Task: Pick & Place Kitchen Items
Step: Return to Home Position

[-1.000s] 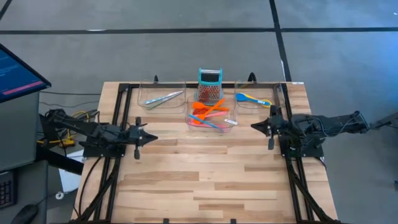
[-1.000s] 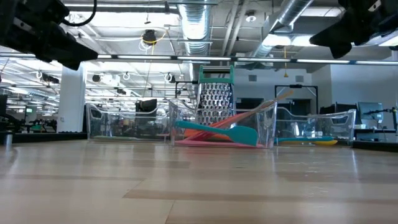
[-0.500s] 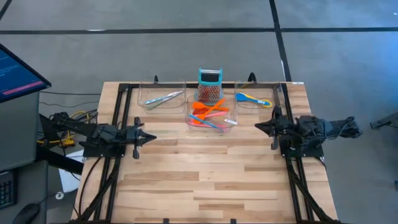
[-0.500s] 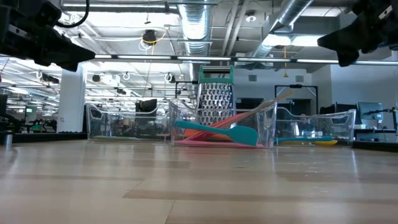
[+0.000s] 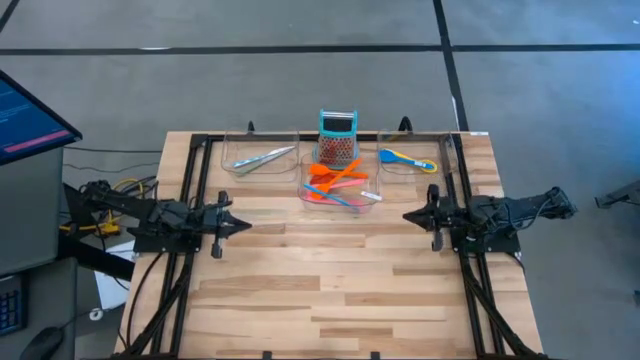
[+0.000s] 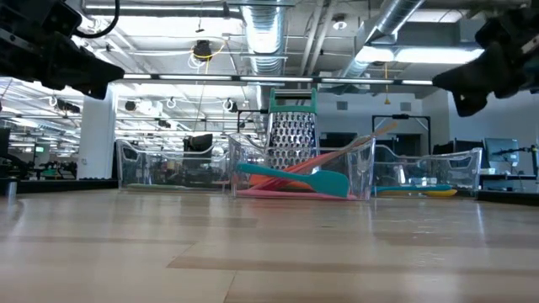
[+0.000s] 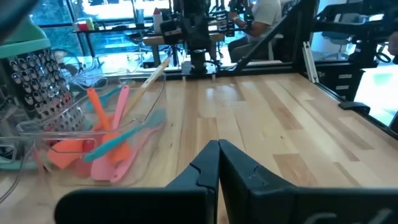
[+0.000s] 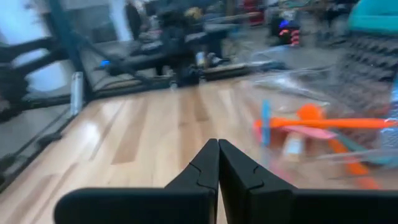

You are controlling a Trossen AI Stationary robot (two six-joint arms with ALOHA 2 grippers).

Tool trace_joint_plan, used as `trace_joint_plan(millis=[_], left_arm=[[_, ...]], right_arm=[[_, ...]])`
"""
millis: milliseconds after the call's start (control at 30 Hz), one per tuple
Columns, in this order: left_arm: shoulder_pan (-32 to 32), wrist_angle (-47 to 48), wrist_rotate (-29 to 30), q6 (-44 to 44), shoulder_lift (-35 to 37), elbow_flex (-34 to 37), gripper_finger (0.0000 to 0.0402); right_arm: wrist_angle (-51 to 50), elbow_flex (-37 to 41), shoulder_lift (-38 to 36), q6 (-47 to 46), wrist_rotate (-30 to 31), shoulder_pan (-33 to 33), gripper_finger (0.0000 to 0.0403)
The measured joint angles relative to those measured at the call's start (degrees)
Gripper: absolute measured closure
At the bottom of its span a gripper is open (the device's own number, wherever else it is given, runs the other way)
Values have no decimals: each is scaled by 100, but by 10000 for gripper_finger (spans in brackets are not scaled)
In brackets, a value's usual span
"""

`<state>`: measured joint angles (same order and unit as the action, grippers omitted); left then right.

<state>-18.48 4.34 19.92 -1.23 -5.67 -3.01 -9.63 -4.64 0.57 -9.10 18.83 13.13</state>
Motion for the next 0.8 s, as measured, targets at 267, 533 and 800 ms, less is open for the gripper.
trace_joint_plan(millis=[267, 533, 800], left_arm=[[2, 2, -25, 28, -46, 2, 400], [2, 4, -33, 42, -134, 2, 400], [2, -25, -29, 42, -320, 3, 400]], right_arm=[[165, 77, 73, 495, -584, 464, 403], [171, 85, 86, 786, -695, 754, 403], [169, 85, 86, 802, -691, 739, 396]])
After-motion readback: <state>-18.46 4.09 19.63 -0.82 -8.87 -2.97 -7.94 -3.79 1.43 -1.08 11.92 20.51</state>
